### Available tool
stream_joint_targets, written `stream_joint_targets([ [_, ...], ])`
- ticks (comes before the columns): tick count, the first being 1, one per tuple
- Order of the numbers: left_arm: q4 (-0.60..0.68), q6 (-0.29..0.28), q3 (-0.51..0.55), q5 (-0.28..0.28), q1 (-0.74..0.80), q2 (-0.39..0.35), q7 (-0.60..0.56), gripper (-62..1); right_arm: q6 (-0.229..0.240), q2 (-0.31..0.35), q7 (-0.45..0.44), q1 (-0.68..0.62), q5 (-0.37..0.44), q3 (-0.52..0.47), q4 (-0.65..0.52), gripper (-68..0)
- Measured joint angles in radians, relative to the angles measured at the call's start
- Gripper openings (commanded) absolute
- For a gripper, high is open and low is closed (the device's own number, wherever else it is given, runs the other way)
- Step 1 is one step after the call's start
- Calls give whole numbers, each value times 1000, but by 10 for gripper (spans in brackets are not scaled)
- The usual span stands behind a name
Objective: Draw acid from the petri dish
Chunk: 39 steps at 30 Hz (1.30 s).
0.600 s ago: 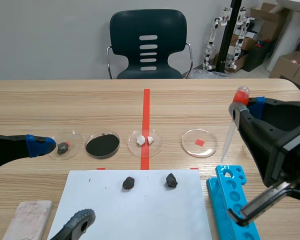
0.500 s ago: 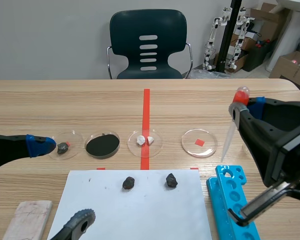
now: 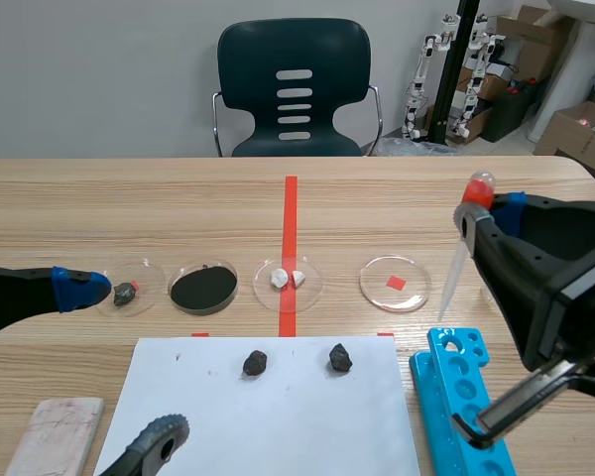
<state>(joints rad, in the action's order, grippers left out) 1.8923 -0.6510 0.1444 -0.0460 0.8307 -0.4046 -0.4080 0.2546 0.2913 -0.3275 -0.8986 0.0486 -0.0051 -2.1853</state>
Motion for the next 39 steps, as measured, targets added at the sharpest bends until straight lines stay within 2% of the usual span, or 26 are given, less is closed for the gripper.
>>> stream_joint_targets([
  [11,0,0,0,0,0,0,0,14,0,0,2,0,1,0,0,-673],
  [13,0,0,0,0,0,0,0,14,0,0,32,10,2,0,0,-673],
  [16,0,0,0,1,0,0,26,14,-1,0,79,60,1,0,0,-673],
  [27,0,0,0,0,0,0,31,14,-4,0,87,212,2,0,7,-673],
  [39,0,0,0,1,0,0,31,14,15,0,93,443,24,0,233,-673],
])
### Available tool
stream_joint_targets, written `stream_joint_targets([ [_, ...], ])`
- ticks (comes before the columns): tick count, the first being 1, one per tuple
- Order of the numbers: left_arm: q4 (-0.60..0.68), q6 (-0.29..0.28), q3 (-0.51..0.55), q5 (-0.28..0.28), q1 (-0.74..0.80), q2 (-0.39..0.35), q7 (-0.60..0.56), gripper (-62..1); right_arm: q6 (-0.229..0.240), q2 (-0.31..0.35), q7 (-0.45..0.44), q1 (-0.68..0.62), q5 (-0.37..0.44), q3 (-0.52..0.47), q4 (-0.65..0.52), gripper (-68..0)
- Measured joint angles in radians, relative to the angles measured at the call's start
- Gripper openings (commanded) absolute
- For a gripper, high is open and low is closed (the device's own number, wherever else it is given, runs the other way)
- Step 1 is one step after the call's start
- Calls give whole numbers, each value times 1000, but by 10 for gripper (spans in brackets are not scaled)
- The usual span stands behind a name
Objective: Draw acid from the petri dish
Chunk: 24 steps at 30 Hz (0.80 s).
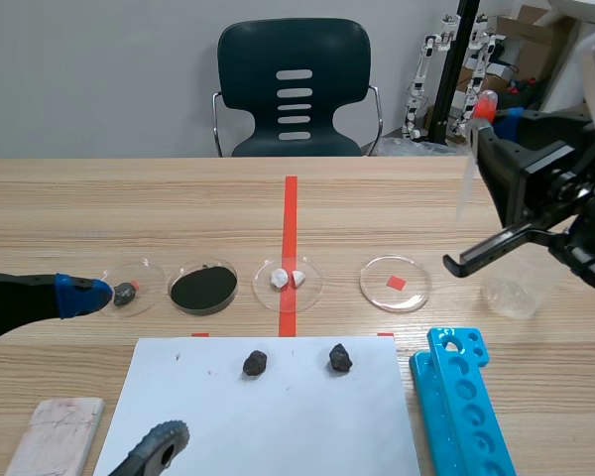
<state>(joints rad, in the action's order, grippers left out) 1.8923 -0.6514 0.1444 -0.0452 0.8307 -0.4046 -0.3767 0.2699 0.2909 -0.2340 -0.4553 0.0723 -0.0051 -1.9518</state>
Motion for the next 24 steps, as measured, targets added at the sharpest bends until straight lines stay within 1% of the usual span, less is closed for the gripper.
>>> stream_joint_targets([
  [3,0,0,0,0,0,0,0,14,4,0,0,42,0,0,41,-673],
  [5,0,0,0,0,0,0,0,14,24,0,0,64,0,0,71,-673],
  [11,0,0,0,0,0,0,0,14,23,0,0,132,0,1,183,-673],
  [12,0,0,0,0,0,0,0,14,32,0,0,145,14,1,205,-673],
  [15,0,0,0,0,0,0,0,14,91,0,0,187,83,1,276,-673],
  [17,0,0,0,0,0,0,0,14,119,-2,-1,217,119,1,323,-673],
  [19,0,0,0,0,0,0,0,14,140,-3,-3,248,119,1,365,-673],
  [22,0,0,0,0,0,0,0,14,153,-23,-3,292,119,2,417,-673],
  [24,0,0,0,0,0,0,0,14,175,-34,-3,322,119,11,457,-673],
])
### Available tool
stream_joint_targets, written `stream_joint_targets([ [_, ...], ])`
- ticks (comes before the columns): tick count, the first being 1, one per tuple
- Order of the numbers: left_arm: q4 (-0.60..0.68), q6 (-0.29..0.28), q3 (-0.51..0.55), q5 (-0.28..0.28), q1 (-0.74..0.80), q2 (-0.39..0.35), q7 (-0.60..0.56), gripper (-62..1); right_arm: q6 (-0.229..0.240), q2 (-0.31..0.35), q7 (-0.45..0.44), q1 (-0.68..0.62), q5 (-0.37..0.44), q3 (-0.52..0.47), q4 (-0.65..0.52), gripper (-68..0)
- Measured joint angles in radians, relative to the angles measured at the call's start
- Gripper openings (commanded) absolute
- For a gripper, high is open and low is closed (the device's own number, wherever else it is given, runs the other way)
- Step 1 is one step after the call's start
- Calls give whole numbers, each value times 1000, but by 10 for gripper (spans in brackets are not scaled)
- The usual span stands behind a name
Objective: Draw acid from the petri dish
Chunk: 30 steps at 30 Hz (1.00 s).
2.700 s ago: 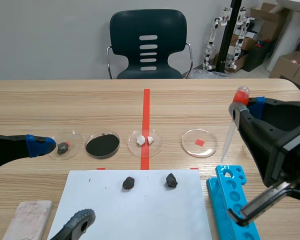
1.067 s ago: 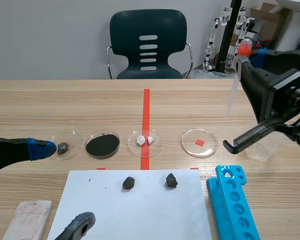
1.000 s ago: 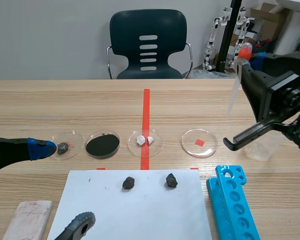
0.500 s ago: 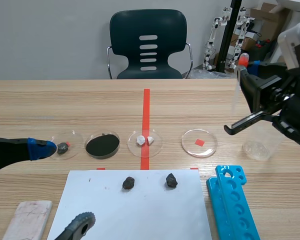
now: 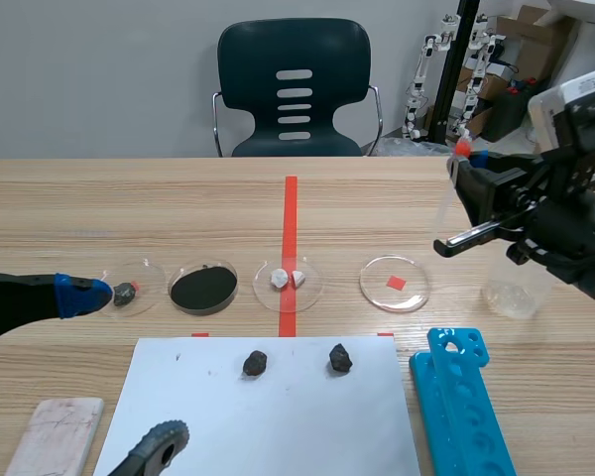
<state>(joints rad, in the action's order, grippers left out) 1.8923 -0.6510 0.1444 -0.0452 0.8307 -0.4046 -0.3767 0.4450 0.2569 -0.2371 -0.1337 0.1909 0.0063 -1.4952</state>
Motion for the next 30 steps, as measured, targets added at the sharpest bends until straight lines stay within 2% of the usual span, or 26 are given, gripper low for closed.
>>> stream_joint_targets([
  [3,0,0,0,0,0,0,0,14,24,-13,0,34,0,16,55,-673],
  [14,0,0,0,0,0,0,0,14,27,-23,0,89,-15,67,168,-674],
  [23,0,0,0,0,0,0,0,14,27,-50,0,89,-70,67,200,-674],
  [30,0,0,0,0,0,0,0,14,24,-50,0,89,-72,67,200,-673],
])
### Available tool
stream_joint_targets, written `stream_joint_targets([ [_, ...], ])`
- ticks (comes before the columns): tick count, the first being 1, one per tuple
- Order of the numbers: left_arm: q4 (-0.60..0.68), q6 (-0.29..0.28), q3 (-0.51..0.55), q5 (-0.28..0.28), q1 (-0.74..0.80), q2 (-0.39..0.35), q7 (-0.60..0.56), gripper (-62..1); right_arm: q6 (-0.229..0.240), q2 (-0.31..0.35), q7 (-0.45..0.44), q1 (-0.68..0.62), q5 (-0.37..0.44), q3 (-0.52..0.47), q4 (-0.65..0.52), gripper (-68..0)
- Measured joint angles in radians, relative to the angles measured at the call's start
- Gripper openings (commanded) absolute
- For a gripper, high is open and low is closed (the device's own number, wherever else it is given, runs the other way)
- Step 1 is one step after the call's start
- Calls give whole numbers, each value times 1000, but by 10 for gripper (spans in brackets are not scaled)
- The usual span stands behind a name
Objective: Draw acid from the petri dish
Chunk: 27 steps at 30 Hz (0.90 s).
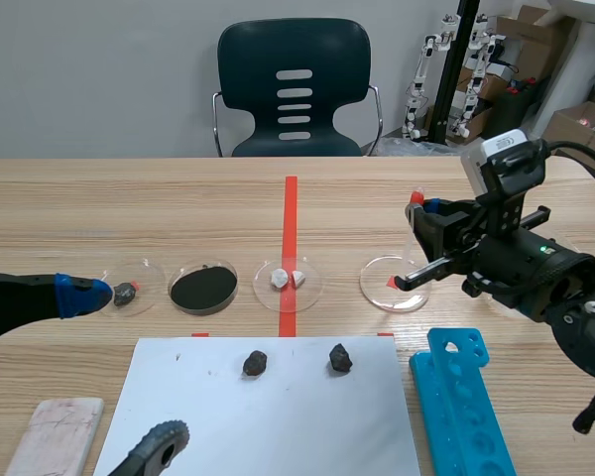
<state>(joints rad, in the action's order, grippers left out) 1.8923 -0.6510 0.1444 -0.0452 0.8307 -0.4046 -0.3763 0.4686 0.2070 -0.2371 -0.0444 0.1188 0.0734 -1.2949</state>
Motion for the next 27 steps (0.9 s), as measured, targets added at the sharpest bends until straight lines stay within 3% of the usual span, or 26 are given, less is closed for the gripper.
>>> stream_joint_targets([
  [27,0,0,0,0,0,0,0,14,-1,-2,-50,2,-97,0,0,-674],
])
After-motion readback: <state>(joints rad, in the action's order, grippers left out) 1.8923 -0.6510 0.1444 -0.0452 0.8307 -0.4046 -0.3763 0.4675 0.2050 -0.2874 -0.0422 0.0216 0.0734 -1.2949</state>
